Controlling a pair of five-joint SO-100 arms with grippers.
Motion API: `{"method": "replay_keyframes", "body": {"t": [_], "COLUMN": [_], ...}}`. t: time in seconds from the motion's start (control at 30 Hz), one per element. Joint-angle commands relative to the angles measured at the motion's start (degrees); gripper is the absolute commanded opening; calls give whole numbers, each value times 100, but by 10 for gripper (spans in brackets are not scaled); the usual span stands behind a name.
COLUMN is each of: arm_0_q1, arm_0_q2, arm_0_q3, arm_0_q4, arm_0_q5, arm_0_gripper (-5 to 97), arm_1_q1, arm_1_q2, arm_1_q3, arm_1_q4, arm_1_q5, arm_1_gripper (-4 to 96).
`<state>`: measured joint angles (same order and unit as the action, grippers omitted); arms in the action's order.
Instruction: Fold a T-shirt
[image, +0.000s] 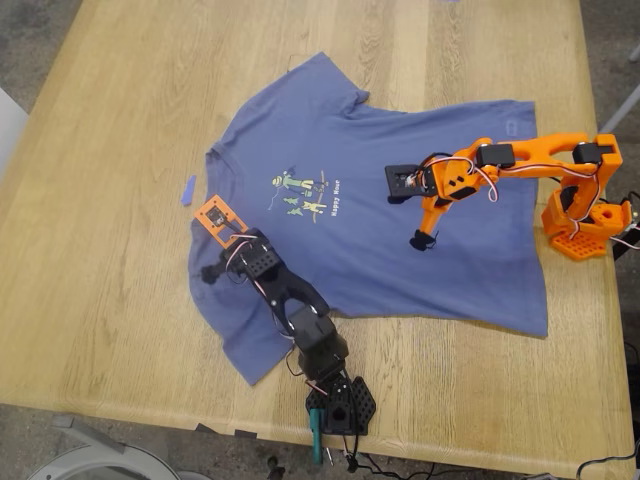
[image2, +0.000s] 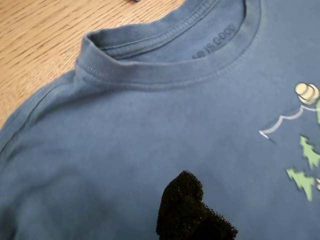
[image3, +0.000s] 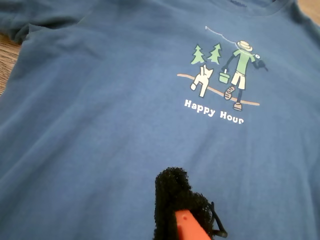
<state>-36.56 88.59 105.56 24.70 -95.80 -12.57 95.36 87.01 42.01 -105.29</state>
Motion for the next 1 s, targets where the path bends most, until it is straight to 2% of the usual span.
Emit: {"method": "replay_keyframes", "body": {"t": [0.0, 0.1, 0.23, 0.6, 0.97], "arm_0_q1": [-141, -193, -255, -598, -466], "arm_0_q2": [-211, -668, -1292, -2672, -3252], "arm_0_q3": [-879, -1257, -1986, -4271, -4632], "arm_0_q4": [-536, -738, -765, 185, 448], "arm_0_q5": [246, 422, 413, -9, -633], "arm_0_gripper": [542, 541, 515, 492, 526], "arm_1_q1": [-62, -132, -185, -193, -70], "arm_1_q2": [44, 44, 35, 316, 316], "arm_1_q3": [-255, -149, -105, 237, 387], "arm_1_q4": [-105, -158, -167, 79, 62], "arm_1_q5": [62, 141, 229, 378, 457], "arm_1_gripper": [493, 489, 484, 471, 471]}}
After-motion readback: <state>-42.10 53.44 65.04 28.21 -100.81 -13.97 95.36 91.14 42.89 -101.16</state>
